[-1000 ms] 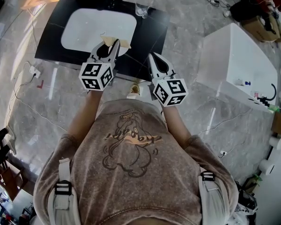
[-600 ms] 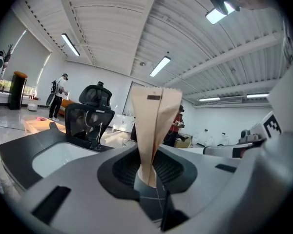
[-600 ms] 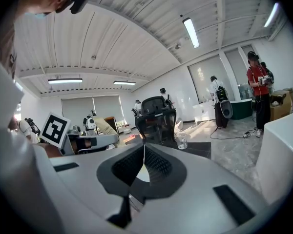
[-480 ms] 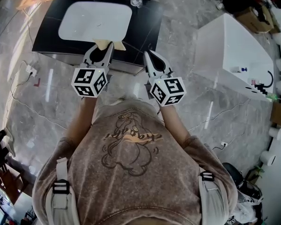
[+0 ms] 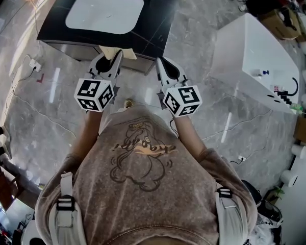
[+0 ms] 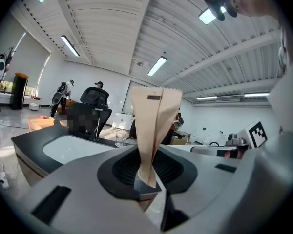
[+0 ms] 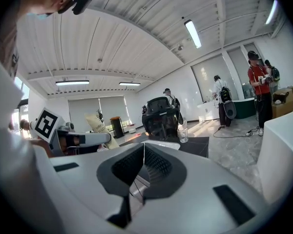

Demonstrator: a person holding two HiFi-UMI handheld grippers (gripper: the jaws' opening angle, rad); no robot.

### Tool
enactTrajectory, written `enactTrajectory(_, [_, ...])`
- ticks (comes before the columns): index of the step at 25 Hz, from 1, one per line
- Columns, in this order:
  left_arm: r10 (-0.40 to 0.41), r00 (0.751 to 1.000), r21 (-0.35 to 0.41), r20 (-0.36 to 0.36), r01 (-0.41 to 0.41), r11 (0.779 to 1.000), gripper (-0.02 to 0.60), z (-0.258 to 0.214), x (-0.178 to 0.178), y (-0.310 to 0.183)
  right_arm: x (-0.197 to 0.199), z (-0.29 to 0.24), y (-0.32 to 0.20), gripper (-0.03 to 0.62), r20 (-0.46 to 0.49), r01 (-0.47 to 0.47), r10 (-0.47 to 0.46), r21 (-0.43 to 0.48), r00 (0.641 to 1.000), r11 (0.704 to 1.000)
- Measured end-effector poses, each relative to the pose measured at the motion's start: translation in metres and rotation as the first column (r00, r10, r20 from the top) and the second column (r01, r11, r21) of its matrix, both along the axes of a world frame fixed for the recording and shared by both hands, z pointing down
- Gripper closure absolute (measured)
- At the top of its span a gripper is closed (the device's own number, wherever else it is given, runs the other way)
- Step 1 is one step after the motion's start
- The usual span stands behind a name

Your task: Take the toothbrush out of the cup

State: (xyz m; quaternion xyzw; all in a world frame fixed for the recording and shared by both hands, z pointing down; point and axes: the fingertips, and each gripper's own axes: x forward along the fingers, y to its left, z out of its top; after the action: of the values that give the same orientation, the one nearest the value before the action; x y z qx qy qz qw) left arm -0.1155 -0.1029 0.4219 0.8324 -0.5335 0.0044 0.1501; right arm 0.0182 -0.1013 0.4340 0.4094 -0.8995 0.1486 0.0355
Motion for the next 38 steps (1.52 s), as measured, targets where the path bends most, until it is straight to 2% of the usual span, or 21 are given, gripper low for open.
enactTrajectory(10, [-0.018, 1.0, -0.018, -0.006, 0.018, 1.0, 0.495, 0.006, 0.019, 0.075, 0.024, 0.006, 0.07, 0.576, 0.007, 0.015, -0.015, -0.001, 1.0, 1.0])
enactTrajectory(17, [-0.01, 1.0, -0.021, -0.016, 0.01, 1.0, 0.495, 0.004, 0.034, 0.105, 0.034, 0.005, 0.102, 0.576, 0.015, 0.014, -0.014, 0.0, 1.0, 1.0])
enactTrajectory(38, [-0.016, 1.0, -0.015, -0.023, 0.015, 1.0, 0.495, -0.003, 0.05, 0.13, 0.042, -0.002, 0.122, 0.576, 0.03, 0.045, -0.045, 0.025, 0.999, 0.999])
